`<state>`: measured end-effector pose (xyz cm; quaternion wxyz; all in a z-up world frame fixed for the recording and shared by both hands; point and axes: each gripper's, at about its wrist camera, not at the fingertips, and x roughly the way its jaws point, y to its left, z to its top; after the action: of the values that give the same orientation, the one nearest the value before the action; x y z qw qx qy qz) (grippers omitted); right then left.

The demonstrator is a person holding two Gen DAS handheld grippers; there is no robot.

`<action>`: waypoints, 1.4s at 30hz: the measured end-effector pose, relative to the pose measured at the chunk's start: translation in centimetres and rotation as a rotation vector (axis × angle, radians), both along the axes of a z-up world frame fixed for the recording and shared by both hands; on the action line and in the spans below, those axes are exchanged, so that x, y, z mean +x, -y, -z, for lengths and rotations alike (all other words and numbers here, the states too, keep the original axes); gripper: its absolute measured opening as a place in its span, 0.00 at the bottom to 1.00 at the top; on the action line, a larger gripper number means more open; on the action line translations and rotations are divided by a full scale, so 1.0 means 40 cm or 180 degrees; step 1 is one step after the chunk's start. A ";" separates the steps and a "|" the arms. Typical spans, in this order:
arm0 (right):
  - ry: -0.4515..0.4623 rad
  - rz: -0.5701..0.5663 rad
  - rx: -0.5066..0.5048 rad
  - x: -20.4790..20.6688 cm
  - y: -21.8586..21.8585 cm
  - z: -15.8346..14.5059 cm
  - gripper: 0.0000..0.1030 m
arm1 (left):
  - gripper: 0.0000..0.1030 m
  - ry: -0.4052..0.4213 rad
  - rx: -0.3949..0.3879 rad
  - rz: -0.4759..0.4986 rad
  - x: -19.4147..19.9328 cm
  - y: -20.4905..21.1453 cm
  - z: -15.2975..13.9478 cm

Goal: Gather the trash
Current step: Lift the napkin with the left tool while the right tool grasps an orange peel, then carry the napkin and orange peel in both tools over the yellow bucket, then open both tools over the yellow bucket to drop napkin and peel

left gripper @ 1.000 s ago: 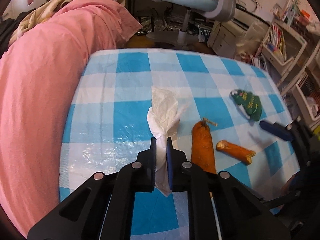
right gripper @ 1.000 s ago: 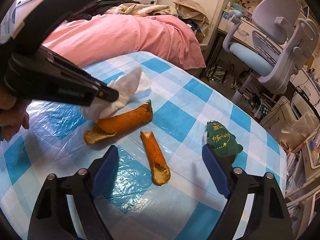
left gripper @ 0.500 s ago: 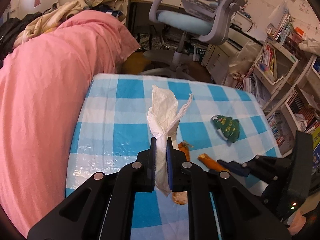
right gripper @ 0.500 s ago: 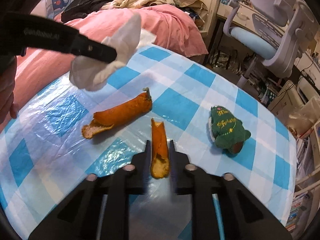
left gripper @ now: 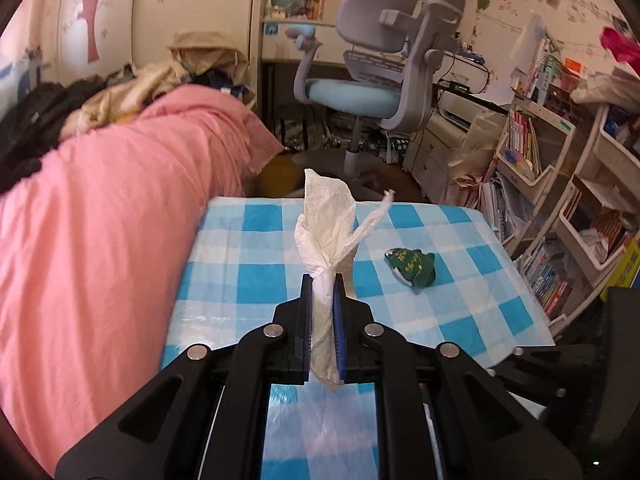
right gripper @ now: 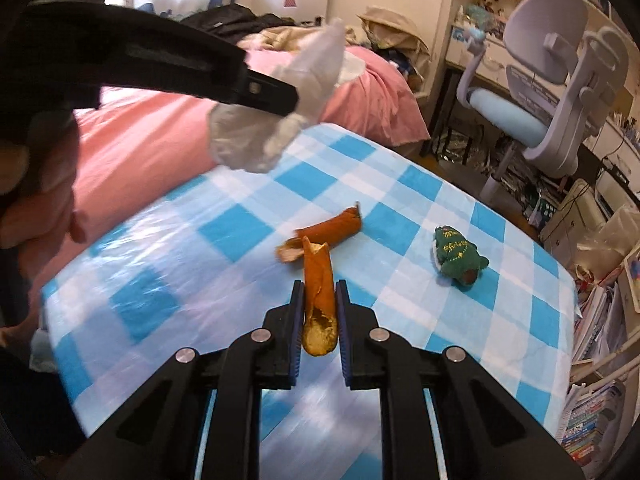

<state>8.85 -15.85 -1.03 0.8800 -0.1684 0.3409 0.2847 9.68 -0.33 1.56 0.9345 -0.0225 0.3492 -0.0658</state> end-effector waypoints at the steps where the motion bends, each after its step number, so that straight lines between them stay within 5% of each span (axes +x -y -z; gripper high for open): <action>1: 0.0007 -0.0006 0.0015 -0.021 0.005 -0.006 0.16 | 0.09 0.0029 0.0041 0.0010 -0.017 0.004 -0.007; 11: 0.0155 0.0040 0.0155 -0.239 0.064 -0.059 0.16 | 0.09 0.0189 0.0309 0.0128 -0.222 0.041 -0.034; 25: -0.0057 0.0024 0.0192 -0.402 0.077 0.003 0.16 | 0.09 0.0130 0.0328 0.0066 -0.407 0.015 0.004; 33: -0.0297 -0.0107 0.0107 -0.476 0.060 0.062 0.16 | 0.09 -0.0061 0.0315 0.0056 -0.490 0.015 0.060; 42: -0.0474 -0.0274 -0.0413 -0.564 0.036 0.142 0.21 | 0.09 -0.0588 0.0249 0.0114 -0.624 0.040 0.185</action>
<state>-13.72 -17.29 -6.71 0.8265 -0.2178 0.4154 0.3112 -15.29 -1.92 -5.85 0.8972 0.0143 0.4365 -0.0665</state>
